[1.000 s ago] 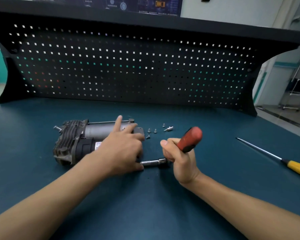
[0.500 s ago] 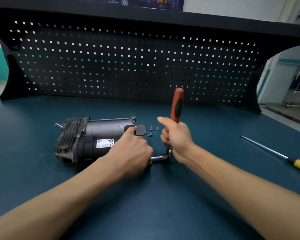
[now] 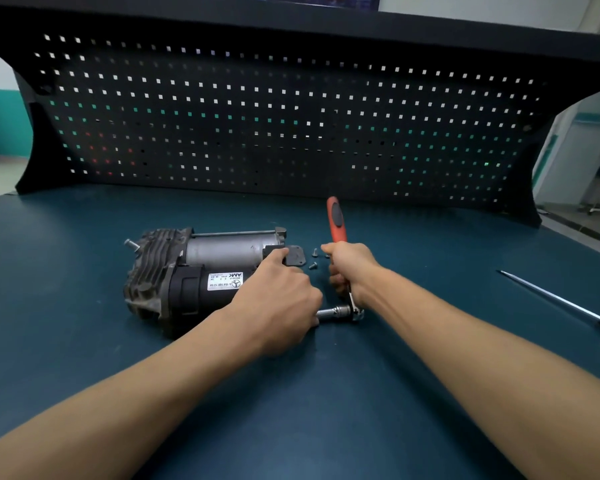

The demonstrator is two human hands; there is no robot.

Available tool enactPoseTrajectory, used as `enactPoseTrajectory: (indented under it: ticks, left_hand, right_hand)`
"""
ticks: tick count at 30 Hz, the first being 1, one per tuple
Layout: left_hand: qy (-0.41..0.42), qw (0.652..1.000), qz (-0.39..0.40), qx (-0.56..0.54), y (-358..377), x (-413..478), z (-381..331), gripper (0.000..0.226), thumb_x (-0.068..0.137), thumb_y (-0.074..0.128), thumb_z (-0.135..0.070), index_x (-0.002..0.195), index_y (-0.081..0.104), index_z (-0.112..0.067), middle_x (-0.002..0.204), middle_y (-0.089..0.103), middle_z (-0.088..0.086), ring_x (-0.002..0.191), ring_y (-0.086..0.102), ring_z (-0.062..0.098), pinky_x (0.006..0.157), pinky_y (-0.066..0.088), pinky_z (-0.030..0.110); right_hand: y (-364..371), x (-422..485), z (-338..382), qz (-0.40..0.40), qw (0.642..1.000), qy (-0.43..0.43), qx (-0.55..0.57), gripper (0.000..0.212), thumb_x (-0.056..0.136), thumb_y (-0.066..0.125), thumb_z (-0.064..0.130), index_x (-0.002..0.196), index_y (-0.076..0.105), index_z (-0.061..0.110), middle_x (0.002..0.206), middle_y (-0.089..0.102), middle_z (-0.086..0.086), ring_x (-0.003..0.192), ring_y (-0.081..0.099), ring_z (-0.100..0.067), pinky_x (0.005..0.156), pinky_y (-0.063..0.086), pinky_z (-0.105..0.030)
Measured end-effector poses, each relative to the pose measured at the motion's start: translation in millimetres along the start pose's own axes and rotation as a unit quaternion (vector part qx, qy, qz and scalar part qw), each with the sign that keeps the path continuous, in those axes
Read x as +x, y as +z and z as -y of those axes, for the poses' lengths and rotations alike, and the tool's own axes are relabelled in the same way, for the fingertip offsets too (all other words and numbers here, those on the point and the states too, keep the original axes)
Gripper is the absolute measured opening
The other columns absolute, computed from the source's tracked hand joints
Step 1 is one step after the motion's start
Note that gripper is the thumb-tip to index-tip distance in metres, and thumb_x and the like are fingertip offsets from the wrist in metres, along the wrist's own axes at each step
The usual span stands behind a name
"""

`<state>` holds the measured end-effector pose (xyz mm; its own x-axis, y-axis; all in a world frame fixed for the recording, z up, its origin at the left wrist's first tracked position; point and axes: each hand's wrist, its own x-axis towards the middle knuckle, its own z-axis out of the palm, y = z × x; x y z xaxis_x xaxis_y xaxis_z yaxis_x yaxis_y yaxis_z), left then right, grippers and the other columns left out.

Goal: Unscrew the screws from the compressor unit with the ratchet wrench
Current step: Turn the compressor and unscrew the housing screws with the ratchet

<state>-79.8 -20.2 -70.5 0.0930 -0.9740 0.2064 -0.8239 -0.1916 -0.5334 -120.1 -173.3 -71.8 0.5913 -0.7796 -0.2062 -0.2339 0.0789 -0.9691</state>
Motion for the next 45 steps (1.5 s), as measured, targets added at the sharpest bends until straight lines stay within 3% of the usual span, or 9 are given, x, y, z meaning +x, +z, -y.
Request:
enactPoseTrajectory:
  ticks: [4, 9, 13, 19, 23, 27, 34, 39, 45]
  left_hand:
    - [-0.005, 1.0, 0.006, 0.0, 1.6, -1.0, 0.6, 0.031, 0.097, 0.045, -0.047, 0.08, 0.058, -0.025, 0.087, 0.07, 0.002, 0.092, 0.064, 0.026, 0.107, 0.025, 0.047]
    - [0.003, 1.0, 0.0, 0.008, 4.3, -1.8, -1.7, 0.035, 0.098, 0.043, -0.046, 0.085, 0.065, -0.023, 0.088, 0.071, -0.001, 0.09, 0.062, 0.025, 0.106, 0.026, 0.045]
    - [0.007, 1.0, -0.011, 0.01, 4.6, -1.6, -1.2, 0.034, 0.097, 0.042, -0.044, 0.085, 0.066, -0.024, 0.086, 0.07, -0.002, 0.087, 0.06, 0.023, 0.1, 0.03, 0.044]
    - [0.01, 1.0, -0.023, -0.008, 7.6, -3.1, 0.9, 0.028, 0.096, 0.045, -0.044, 0.087, 0.065, -0.026, 0.09, 0.069, -0.005, 0.089, 0.059, 0.02, 0.096, 0.028, 0.041]
    - [0.003, 1.0, -0.01, -0.009, 5.4, -2.0, -0.7, 0.028, 0.097, 0.045, -0.044, 0.089, 0.065, -0.025, 0.094, 0.07, -0.004, 0.093, 0.061, 0.021, 0.099, 0.027, 0.04]
    - [0.002, 1.0, 0.005, -0.012, 2.2, -2.5, -1.1, 0.036, 0.097, 0.043, -0.052, 0.091, 0.064, -0.024, 0.096, 0.071, -0.003, 0.097, 0.061, 0.022, 0.104, 0.025, 0.041]
    - [0.003, 1.0, -0.018, -0.01, 0.9, -3.6, 0.2, 0.022, 0.097, 0.046, -0.041, 0.081, 0.055, -0.028, 0.088, 0.07, -0.003, 0.091, 0.061, 0.021, 0.102, 0.028, 0.041]
    - [-0.015, 1.0, -0.01, -0.007, 1.5, 0.5, -0.1, 0.022, 0.094, 0.05, -0.041, 0.084, 0.063, -0.025, 0.087, 0.07, 0.001, 0.093, 0.062, 0.022, 0.104, 0.028, 0.041]
    - [-0.025, 1.0, -0.015, -0.011, 1.4, 0.9, -1.9, 0.022, 0.091, 0.054, -0.041, 0.086, 0.066, -0.023, 0.086, 0.069, 0.002, 0.093, 0.062, 0.022, 0.101, 0.03, 0.037]
  right_hand:
    - [3.9, -0.9, -4.8, -0.042, 0.998, -0.034, -0.035, 0.009, 0.093, 0.057, 0.02, 0.086, 0.053, 0.017, 0.061, 0.045, 0.001, 0.047, 0.037, -0.015, 0.042, 0.027, -0.022]
    - [-1.8, -10.6, -11.7, -0.086, 0.979, -0.177, -0.059, 0.044, 0.094, 0.057, 0.027, 0.056, 0.037, 0.023, 0.037, 0.033, 0.014, 0.037, 0.032, -0.007, 0.042, 0.026, -0.025]
    - [-6.3, -28.5, -24.9, -0.07, 0.952, -0.298, 0.005, 0.054, 0.099, 0.056, 0.032, 0.054, 0.027, 0.025, 0.043, 0.029, 0.012, 0.039, 0.024, -0.008, 0.04, 0.022, -0.023]
    - [-20.8, -55.7, -48.5, 0.049, 0.934, -0.352, 0.036, 0.052, 0.087, 0.052, 0.052, 0.048, 0.028, 0.026, 0.048, 0.025, 0.01, 0.048, 0.02, -0.014, 0.049, 0.016, -0.036]
    - [-41.7, -71.9, -54.9, 0.118, 0.923, -0.361, -0.067, 0.047, 0.089, 0.048, 0.054, 0.057, 0.028, 0.026, 0.058, 0.026, 0.009, 0.056, 0.025, -0.008, 0.053, 0.023, -0.026]
    - [-60.7, -83.9, -58.7, 0.183, 0.872, -0.406, -0.204, 0.052, 0.102, 0.04, 0.041, 0.063, 0.03, 0.008, 0.063, 0.031, -0.005, 0.065, 0.033, -0.007, 0.064, 0.031, -0.018]
    - [-55.3, -78.7, -41.7, 0.2, 0.909, -0.332, -0.151, 0.046, 0.097, 0.045, 0.04, 0.06, 0.028, 0.018, 0.063, 0.025, 0.0, 0.062, 0.026, -0.016, 0.059, 0.024, -0.032]
    - [-41.1, -56.3, -32.4, 0.168, 0.949, -0.26, -0.068, 0.059, 0.102, 0.049, 0.028, 0.046, 0.032, 0.026, 0.05, 0.027, 0.009, 0.05, 0.022, -0.012, 0.05, 0.021, -0.027]
    - [-21.4, -28.7, -23.3, 0.039, 0.984, -0.159, -0.075, 0.06, 0.099, 0.051, 0.032, 0.043, 0.033, 0.023, 0.044, 0.032, 0.008, 0.043, 0.028, -0.013, 0.054, 0.026, -0.031]
